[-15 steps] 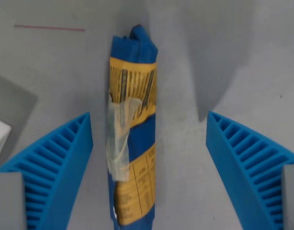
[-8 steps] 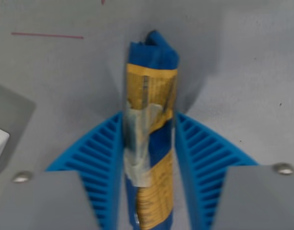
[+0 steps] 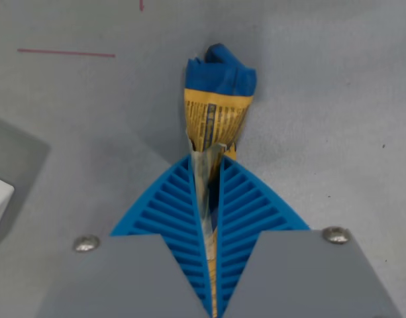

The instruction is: Pick up the blue bag

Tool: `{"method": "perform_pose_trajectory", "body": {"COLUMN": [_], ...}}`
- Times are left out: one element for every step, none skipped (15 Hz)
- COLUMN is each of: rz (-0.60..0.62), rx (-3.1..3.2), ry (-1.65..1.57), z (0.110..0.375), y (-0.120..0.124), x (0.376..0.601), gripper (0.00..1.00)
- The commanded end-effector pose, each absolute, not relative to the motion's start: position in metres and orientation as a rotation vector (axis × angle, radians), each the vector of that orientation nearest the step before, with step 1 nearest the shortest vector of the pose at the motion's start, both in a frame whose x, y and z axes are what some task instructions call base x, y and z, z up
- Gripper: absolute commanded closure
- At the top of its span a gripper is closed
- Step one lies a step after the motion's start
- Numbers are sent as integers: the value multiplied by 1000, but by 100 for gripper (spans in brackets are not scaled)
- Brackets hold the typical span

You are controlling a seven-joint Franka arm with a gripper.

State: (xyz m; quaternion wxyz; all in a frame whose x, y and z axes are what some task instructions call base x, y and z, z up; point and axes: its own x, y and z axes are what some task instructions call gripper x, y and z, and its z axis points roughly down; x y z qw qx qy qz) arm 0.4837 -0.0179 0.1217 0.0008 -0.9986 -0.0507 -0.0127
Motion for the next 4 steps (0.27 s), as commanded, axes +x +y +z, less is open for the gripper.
{"method": "perform_pose_trajectory", "body": {"rz": [-177, -171, -161, -152], "rx": [-3104, -3104, -3104, -3104], "ry": [-158, -159, -160, -160], "z": [131, 136, 141, 145], "y": [-20, -20, -19, -19], "x": [478, 477, 476, 474], "gripper": [100, 100, 100, 100]}}
